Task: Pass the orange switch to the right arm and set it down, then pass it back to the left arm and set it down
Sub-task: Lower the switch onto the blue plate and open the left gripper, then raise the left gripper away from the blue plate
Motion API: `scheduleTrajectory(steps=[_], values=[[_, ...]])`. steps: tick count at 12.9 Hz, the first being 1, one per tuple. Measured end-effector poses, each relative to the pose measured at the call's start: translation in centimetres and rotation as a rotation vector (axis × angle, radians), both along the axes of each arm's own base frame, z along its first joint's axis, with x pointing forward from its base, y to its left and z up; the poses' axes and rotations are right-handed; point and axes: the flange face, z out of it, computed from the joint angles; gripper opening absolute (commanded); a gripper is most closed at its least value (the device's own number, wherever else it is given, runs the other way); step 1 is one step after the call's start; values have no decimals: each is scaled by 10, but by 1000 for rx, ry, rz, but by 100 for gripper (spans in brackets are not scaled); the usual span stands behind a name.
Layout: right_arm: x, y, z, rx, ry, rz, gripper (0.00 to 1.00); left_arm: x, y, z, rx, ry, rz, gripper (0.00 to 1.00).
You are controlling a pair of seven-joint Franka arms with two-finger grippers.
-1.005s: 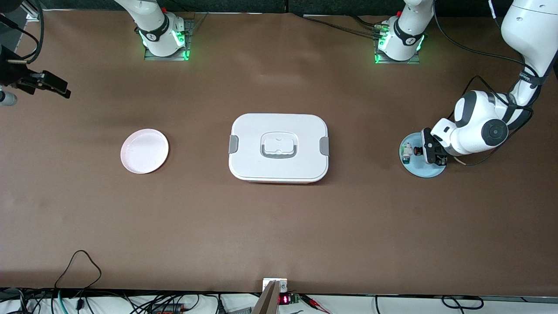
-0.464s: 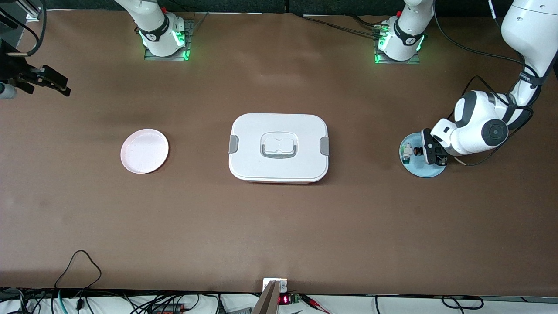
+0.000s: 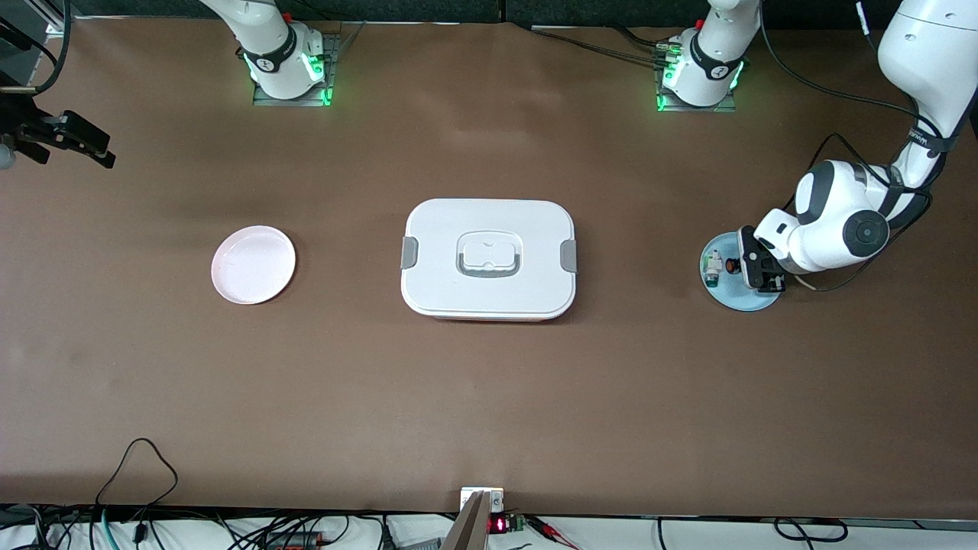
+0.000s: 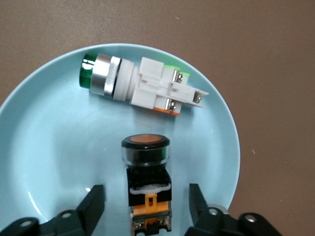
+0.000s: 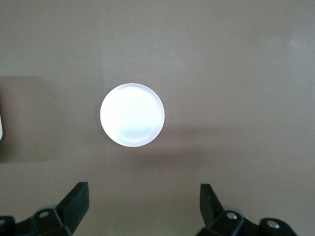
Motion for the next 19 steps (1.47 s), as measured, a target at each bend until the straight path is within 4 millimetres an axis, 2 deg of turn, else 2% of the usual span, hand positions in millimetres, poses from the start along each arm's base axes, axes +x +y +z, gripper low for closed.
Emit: scheduleTrajectory(steps=[6, 8, 10, 12, 15, 19], values=[[0, 0, 1, 0, 1, 0, 100, 16, 9, 15, 12, -22, 14, 100], [0, 0, 2, 0, 0, 0, 100, 24, 16, 25, 28, 4, 32, 100], [0, 0, 2, 0, 0, 0, 100, 37, 23, 48, 60, 39, 109, 100], [0, 0, 2, 0, 0, 0, 100, 50, 23, 80, 55, 31, 226, 100], [0, 0, 2, 0, 1, 0, 100, 53, 21, 123, 90, -9, 380, 100], [1, 1, 1, 0, 4, 1, 100, 55, -3, 186, 197, -1, 645, 100]])
